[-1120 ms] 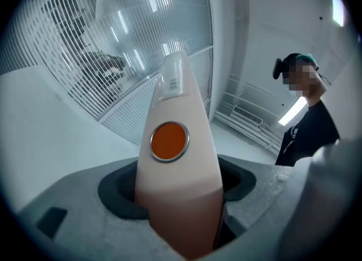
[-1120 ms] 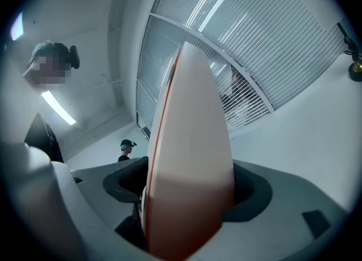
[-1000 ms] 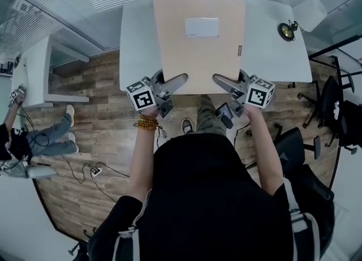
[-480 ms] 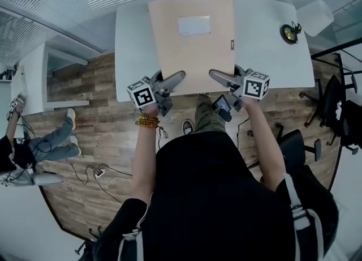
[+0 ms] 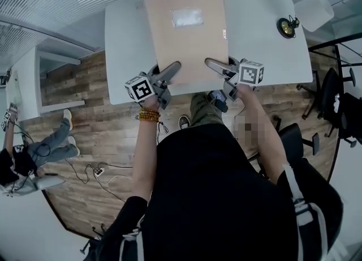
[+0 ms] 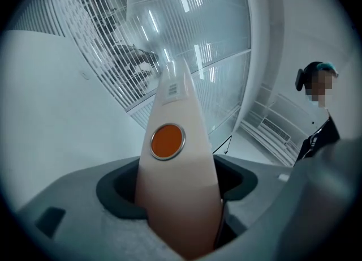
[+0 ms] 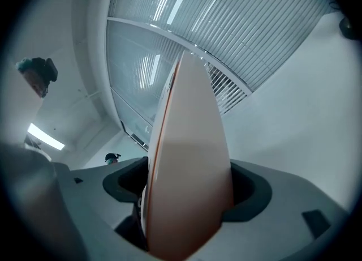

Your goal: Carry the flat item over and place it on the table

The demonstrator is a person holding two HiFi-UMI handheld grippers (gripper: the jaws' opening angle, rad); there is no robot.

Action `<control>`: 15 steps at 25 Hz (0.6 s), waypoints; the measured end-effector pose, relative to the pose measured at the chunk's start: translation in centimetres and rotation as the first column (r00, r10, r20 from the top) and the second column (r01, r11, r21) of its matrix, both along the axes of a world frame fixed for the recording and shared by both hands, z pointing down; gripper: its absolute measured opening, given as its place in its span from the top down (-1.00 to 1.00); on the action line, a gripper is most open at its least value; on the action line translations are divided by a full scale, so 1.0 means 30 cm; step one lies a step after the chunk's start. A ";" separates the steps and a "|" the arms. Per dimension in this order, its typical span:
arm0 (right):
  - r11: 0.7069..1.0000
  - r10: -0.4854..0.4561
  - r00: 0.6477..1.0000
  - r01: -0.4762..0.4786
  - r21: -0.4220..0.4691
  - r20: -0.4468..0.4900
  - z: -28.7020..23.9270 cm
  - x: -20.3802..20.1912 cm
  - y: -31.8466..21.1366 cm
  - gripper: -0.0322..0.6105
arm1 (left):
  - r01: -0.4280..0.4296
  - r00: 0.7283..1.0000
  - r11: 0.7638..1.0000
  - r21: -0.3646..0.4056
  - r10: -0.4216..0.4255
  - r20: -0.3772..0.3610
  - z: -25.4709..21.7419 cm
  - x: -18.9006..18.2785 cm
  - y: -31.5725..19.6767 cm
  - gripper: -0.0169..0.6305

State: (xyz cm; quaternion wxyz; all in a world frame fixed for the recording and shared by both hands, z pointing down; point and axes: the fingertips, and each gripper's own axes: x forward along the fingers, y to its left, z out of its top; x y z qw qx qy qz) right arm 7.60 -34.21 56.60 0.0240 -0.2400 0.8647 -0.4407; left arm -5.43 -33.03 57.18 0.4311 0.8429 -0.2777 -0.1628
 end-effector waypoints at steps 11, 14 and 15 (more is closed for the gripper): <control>0.980 0.084 0.996 -0.085 -0.178 -0.014 0.197 0.041 -0.088 -0.26 | 0.066 0.997 0.979 -0.194 -0.071 -0.018 0.191 0.008 -0.062 -0.12; 0.976 0.092 0.995 -0.095 -0.197 -0.029 0.228 0.041 -0.104 -0.26 | 0.085 0.996 0.970 -0.226 -0.092 -0.019 0.231 0.003 -0.077 -0.12; 0.975 0.095 0.995 -0.099 -0.201 -0.031 0.236 0.042 -0.111 -0.26 | 0.090 0.995 0.968 -0.234 -0.097 -0.018 0.240 0.003 -0.083 -0.12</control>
